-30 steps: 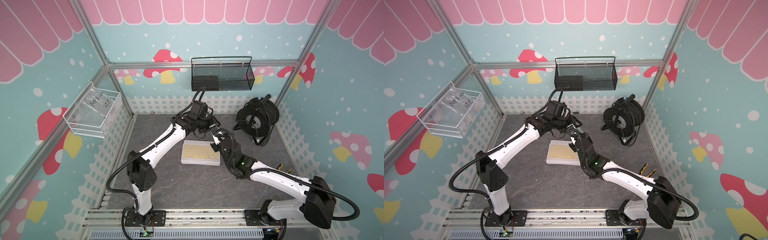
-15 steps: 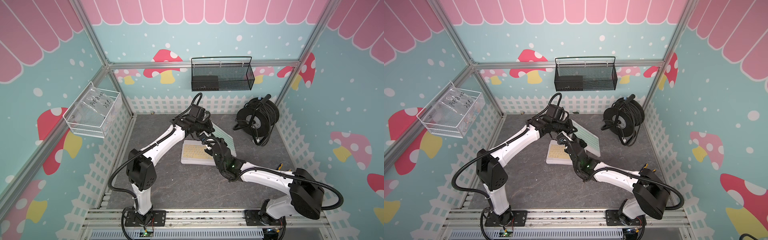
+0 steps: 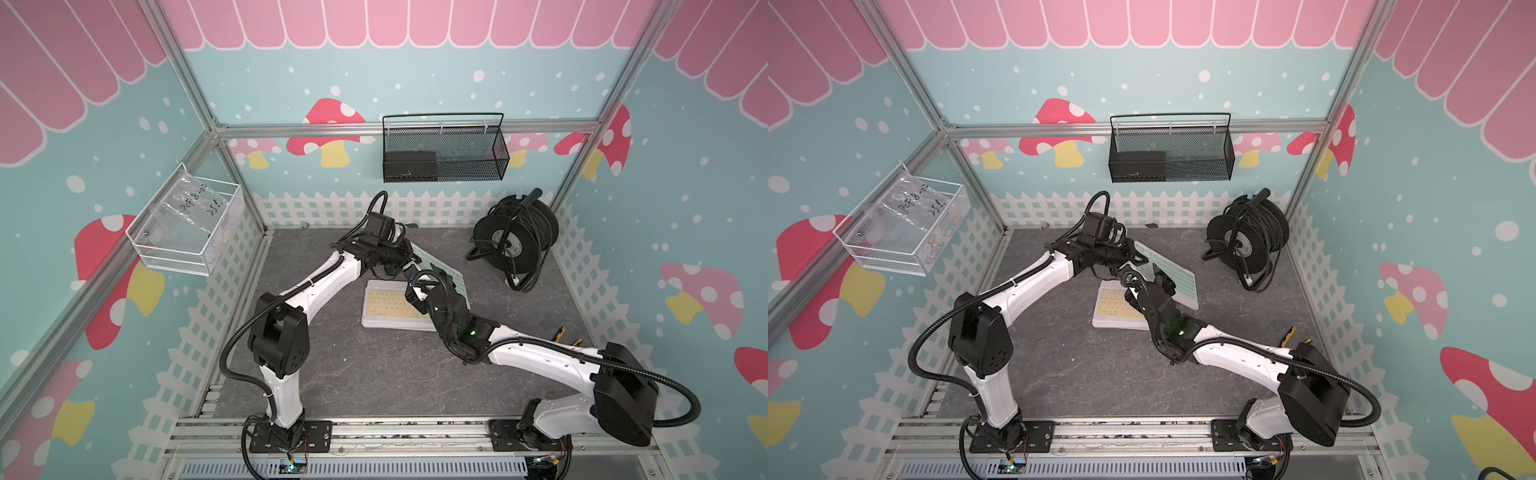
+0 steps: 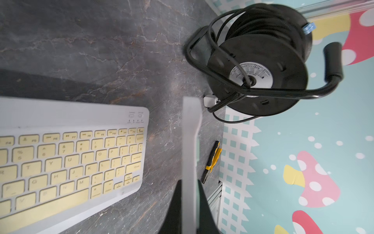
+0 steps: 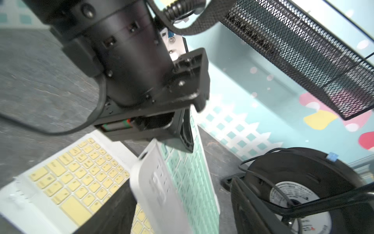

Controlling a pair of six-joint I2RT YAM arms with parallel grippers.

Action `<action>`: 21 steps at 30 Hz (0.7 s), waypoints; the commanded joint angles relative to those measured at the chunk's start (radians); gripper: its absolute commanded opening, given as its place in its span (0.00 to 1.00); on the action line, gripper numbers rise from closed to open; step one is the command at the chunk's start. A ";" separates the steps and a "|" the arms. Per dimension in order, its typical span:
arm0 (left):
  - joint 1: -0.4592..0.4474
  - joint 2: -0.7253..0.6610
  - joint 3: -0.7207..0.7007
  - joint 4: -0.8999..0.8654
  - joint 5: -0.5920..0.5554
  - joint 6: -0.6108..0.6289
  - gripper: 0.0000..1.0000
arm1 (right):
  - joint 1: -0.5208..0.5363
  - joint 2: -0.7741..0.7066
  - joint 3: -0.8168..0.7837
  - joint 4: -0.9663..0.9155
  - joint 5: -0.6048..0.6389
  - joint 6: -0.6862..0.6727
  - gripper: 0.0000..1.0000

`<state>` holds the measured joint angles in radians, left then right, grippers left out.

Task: Stack the numeric keypads
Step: Pick up the numeric keypad from the center of the board.

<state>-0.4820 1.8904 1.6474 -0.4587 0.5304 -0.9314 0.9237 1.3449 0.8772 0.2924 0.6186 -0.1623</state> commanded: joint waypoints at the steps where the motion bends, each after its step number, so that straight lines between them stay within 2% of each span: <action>1: 0.064 -0.035 -0.072 0.182 0.104 -0.012 0.06 | -0.007 -0.141 0.006 -0.102 -0.064 0.195 0.78; 5: 0.130 -0.087 -0.238 0.417 0.207 -0.081 0.05 | -0.023 -0.274 0.005 -0.248 -0.037 0.365 0.83; 8: 0.153 -0.150 -0.346 0.513 0.241 -0.063 0.06 | -0.066 -0.349 0.027 -0.364 -0.052 0.502 0.87; 10: 0.162 -0.197 -0.403 0.522 0.240 -0.018 0.06 | -0.123 -0.377 0.040 -0.414 -0.119 0.575 0.91; 15: 0.168 -0.303 -0.548 0.549 0.258 0.081 0.06 | -0.365 -0.316 0.080 -0.507 -0.430 0.736 0.92; 21: 0.171 -0.397 -0.688 0.638 0.293 0.130 0.06 | -0.471 -0.178 0.064 -0.486 -0.655 0.812 0.92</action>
<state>-0.3145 1.5280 0.9955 0.0711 0.7662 -0.8482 0.4782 1.1248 0.9447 -0.1658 0.1482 0.5583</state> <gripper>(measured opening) 0.071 0.919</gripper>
